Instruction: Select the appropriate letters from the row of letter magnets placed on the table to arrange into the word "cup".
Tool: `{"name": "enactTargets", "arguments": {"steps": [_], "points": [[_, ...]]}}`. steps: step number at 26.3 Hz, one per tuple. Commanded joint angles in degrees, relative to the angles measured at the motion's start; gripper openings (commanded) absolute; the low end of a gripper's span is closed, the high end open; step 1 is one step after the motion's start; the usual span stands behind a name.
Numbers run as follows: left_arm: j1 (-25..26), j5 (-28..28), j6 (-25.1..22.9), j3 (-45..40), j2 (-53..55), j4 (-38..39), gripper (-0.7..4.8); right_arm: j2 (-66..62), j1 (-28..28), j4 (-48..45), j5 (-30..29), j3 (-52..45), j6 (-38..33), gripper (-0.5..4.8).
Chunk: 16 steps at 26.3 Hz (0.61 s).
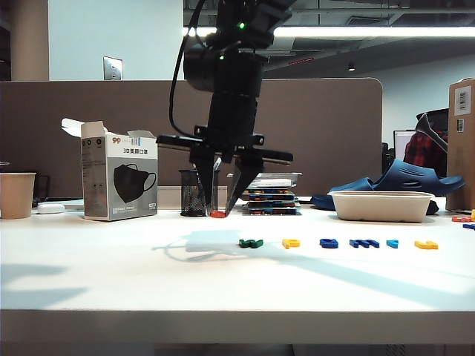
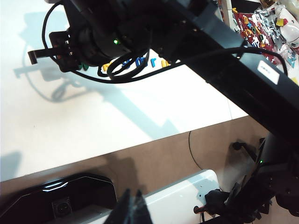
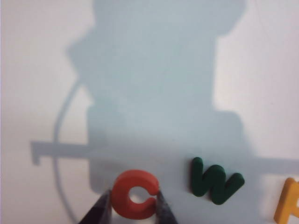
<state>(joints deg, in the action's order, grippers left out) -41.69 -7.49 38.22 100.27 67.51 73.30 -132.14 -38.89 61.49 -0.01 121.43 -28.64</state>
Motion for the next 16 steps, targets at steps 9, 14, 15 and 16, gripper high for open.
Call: {"name": "enactTargets", "arguments": {"steps": [9, 14, 15, 16], "points": [[-0.09, -0.07, -0.26, 0.13, -0.13, -0.33, -0.05, 5.99, 0.94, 9.57, 7.37, 0.11, -2.75, 1.13], [-0.09, -0.07, -0.26, 0.13, -0.13, -0.33, -0.05, 9.62, 0.92, 11.45, 7.41, 0.11, -2.67, 1.13], [-0.09, -0.07, -0.26, 0.13, -0.13, -0.31, -0.05, 10.25, 0.92, 11.91, 7.41, 0.11, -2.64, 1.13], [-0.09, -0.07, -0.26, 0.13, -0.13, -0.33, -0.05, 10.95, 0.92, 12.35, 7.45, 0.11, -2.56, 1.13]]}}
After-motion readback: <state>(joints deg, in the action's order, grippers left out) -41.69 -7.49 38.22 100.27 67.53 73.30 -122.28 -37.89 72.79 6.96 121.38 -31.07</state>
